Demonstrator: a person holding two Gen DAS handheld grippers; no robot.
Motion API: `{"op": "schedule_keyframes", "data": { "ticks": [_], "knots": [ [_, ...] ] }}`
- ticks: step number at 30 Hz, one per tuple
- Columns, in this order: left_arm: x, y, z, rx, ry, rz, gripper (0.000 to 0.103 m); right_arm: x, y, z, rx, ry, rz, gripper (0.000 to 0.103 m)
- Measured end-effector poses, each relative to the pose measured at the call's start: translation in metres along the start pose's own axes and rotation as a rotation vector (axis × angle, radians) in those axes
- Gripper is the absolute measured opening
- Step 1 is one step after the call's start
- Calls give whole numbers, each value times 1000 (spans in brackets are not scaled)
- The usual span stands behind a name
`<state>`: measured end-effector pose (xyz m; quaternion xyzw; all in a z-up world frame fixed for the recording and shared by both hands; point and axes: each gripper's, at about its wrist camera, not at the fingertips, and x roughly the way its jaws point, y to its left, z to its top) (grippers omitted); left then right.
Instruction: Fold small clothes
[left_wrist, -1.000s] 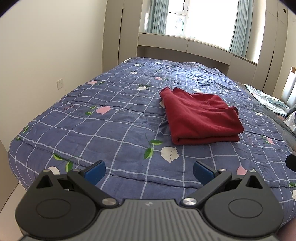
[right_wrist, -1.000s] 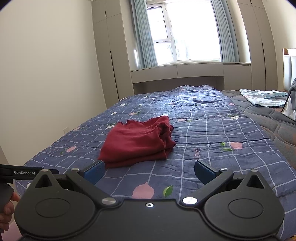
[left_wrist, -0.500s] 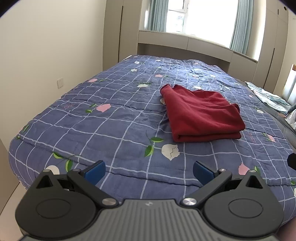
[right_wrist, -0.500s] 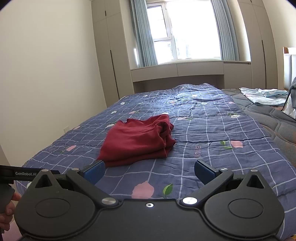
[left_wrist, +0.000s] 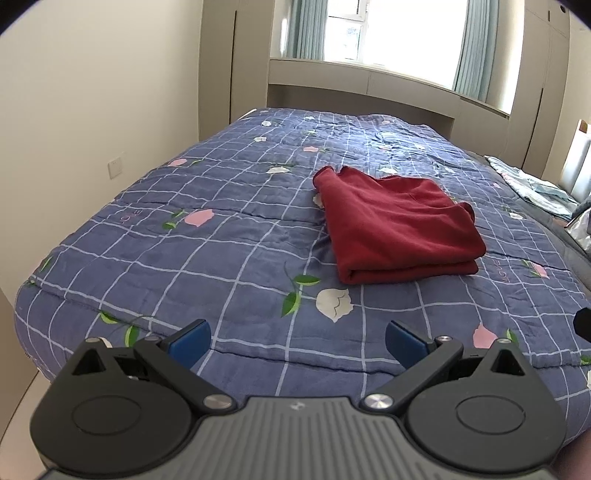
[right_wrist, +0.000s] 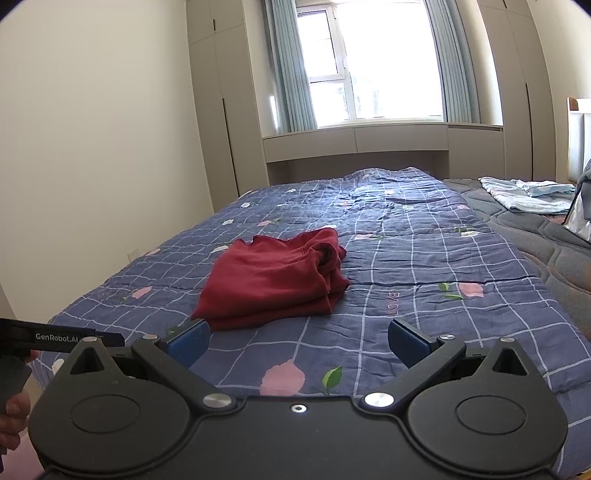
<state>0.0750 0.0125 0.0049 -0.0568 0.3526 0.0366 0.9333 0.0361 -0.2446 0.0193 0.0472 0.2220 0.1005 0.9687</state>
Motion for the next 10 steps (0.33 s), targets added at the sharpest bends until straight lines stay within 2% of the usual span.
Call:
{"op": "schedule_keyframes", "data": {
  "ticks": [10],
  "knots": [
    [0,-2,-1,10,-4,-12,103,1,0,-2,-9,10,-3,102]
  ]
}}
